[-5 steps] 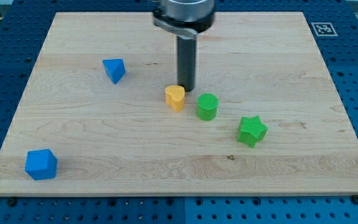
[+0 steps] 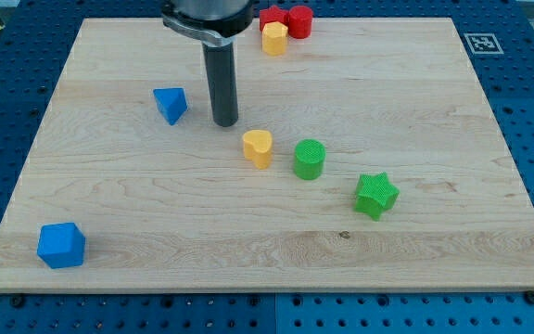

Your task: Slide the blue triangle towards the center left side of the board

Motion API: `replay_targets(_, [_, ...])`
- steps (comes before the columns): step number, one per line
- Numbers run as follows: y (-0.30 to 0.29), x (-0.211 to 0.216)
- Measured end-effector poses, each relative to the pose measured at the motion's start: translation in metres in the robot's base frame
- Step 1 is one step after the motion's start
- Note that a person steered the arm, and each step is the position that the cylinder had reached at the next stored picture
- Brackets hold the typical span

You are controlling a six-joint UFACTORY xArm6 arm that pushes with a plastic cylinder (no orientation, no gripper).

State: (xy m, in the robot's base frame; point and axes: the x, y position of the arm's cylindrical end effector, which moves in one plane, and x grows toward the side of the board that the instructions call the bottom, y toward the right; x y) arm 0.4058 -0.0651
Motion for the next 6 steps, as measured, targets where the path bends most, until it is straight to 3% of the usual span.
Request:
replay_targets(2, [-0.085,-0.031])
replay_targets(6, [-0.102,-0.020])
